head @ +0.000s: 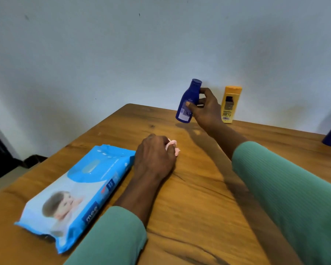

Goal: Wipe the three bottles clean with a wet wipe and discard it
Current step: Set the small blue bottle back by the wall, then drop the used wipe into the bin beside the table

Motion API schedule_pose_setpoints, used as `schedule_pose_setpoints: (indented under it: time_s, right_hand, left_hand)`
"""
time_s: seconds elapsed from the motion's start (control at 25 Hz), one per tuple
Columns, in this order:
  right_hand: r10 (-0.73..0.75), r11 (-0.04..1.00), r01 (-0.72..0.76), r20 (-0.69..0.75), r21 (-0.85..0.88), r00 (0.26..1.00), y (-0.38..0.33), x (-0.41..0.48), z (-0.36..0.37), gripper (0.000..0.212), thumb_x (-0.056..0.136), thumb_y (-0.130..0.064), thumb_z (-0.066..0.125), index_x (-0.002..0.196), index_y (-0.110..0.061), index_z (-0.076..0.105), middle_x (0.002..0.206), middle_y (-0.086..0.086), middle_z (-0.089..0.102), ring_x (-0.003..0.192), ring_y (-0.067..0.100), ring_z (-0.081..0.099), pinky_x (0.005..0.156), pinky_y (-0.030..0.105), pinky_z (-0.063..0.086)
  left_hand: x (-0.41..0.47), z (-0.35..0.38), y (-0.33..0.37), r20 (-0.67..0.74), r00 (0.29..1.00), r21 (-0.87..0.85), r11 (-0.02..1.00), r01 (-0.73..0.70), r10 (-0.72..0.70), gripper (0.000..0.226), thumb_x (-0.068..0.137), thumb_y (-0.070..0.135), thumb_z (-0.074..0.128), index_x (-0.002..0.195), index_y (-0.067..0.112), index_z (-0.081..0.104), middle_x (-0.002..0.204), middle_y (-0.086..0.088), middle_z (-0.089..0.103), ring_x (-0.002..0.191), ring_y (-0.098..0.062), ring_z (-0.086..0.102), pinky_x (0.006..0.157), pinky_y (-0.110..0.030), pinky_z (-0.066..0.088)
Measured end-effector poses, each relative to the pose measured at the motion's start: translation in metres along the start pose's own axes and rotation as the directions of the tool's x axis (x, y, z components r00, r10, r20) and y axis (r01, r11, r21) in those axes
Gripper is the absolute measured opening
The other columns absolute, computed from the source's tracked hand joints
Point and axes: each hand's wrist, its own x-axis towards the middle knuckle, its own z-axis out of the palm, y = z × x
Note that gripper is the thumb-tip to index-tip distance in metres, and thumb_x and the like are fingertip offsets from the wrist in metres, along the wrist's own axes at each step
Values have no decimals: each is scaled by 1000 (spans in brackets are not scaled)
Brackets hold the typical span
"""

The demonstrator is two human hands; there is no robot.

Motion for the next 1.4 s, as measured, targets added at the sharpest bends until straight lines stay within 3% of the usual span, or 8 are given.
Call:
schedule_pose_setpoints:
  time_s: [0.16, 0.32, 0.56, 0.8, 0.92, 1.08, 1.28, 1.4]
  right_hand:
    - [-31, 999, 31, -13, -43, 999, 10, 51, 48, 61, 92, -16, 77, 145, -16, 46, 137, 8, 65, 113, 21, 65, 80, 25, 51]
    - [-34, 998, 33, -1, -62, 999, 16, 77, 82, 58, 94, -16, 75, 145, -14, 47, 136, 10, 66, 115, 23, 66, 68, 11, 46]
    - [-5, 993, 7, 16, -117, 1000, 27, 87, 90, 51, 98, -21, 71, 144, -14, 49, 135, 12, 67, 116, 27, 68, 64, 8, 44]
    - [144, 973, -112, 150, -203, 978, 28, 74, 80, 63, 98, -25, 70, 150, -15, 36, 143, 13, 58, 126, 32, 62, 84, 27, 52]
    - [201, 948, -173, 82, -268, 976, 35, 35, 66, 66, 99, -29, 70, 153, -19, 33, 142, 10, 56, 127, 28, 58, 88, 28, 48]
    - [216, 931, -173, 103, -321, 971, 9, -33, 24, 61, 97, -22, 71, 150, -21, 40, 131, 3, 56, 118, 18, 56, 93, 31, 54]
    - [220, 893, -161, 95, -421, 971, -112, -83, -26, 57, 97, -14, 68, 148, -21, 44, 137, 3, 57, 119, 15, 57, 93, 35, 55]
    - [236, 881, -168, 104, -442, 966, -208, -112, -33, 54, 98, -15, 67, 147, -21, 46, 137, 3, 58, 121, 13, 57, 93, 34, 55]
  left_hand:
    - [-1, -1, 0, 3, 1000, -40, 999, 0, 0, 31, 101, 46, 59, 114, 24, 76, 107, -3, 68, 97, -20, 64, 84, -40, 58]
    - [-4, -5, 2, 25, 1000, -42, 999, 7, -6, 31, 103, 47, 56, 119, 27, 72, 110, 1, 64, 91, -12, 56, 74, -29, 47]
    - [-3, -3, 5, 72, 997, -30, 999, -37, 39, 31, 104, 47, 53, 123, 28, 68, 112, 3, 60, 89, -9, 50, 74, -27, 44]
    - [-1, 1, 2, 59, 998, -56, 998, -8, 12, 31, 104, 48, 53, 123, 28, 69, 112, 4, 60, 90, -9, 55, 75, -27, 49]
    - [-4, 0, 4, 64, 998, -76, 997, -22, 27, 28, 104, 42, 54, 122, 27, 69, 114, 2, 60, 86, -7, 47, 71, -26, 39]
    - [-5, -9, 10, 48, 999, -146, 989, -2, 10, 21, 101, 31, 60, 115, 22, 73, 110, 0, 63, 88, -14, 62, 68, -25, 39]
    - [7, -105, 26, 94, 949, -581, 757, 298, -301, 16, 94, 20, 74, 110, 22, 78, 111, 2, 73, 98, -12, 67, 85, -32, 58]
    - [15, -211, 11, 221, 895, -674, 602, 428, -389, 20, 93, 18, 75, 111, 24, 79, 113, 5, 76, 103, -13, 70, 93, -32, 59]
